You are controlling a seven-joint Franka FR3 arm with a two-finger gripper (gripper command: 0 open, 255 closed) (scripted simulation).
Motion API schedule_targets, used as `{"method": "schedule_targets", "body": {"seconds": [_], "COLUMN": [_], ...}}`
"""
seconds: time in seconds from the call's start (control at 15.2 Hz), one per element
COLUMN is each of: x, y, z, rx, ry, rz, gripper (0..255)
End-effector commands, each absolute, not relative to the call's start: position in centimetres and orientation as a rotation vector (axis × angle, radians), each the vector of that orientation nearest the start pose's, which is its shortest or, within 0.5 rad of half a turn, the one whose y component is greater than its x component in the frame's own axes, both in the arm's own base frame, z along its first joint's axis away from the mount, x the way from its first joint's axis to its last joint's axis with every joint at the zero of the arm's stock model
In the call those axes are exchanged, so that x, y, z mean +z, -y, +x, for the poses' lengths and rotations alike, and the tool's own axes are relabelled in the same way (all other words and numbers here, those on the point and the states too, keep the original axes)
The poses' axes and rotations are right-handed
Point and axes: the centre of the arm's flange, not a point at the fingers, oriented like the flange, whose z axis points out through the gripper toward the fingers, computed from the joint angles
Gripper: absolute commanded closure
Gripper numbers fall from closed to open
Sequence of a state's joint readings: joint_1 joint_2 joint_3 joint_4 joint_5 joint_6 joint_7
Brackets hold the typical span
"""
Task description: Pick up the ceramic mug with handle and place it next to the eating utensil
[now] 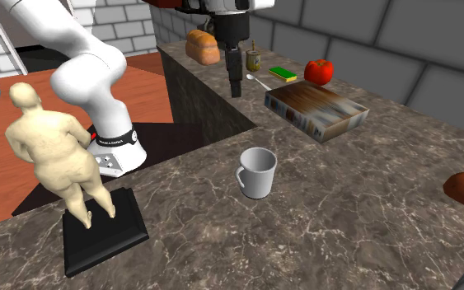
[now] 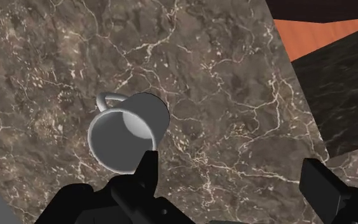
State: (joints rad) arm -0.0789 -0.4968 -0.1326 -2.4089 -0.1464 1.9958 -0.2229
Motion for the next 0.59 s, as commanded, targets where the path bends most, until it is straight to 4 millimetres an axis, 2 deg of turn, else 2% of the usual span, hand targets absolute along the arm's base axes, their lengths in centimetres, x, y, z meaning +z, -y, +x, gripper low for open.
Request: {"method": "schedule_targets", "body": {"seconds": [0.0, 0.53], "x": [48.1, 40.0], "y": [11.3, 17.1], "z": [41.0, 45.4], "rx": [-0.087, -0.011], "ry": [0.119, 0.079], "rz": [-3.223, -3.209], "gripper": [0, 0]}}
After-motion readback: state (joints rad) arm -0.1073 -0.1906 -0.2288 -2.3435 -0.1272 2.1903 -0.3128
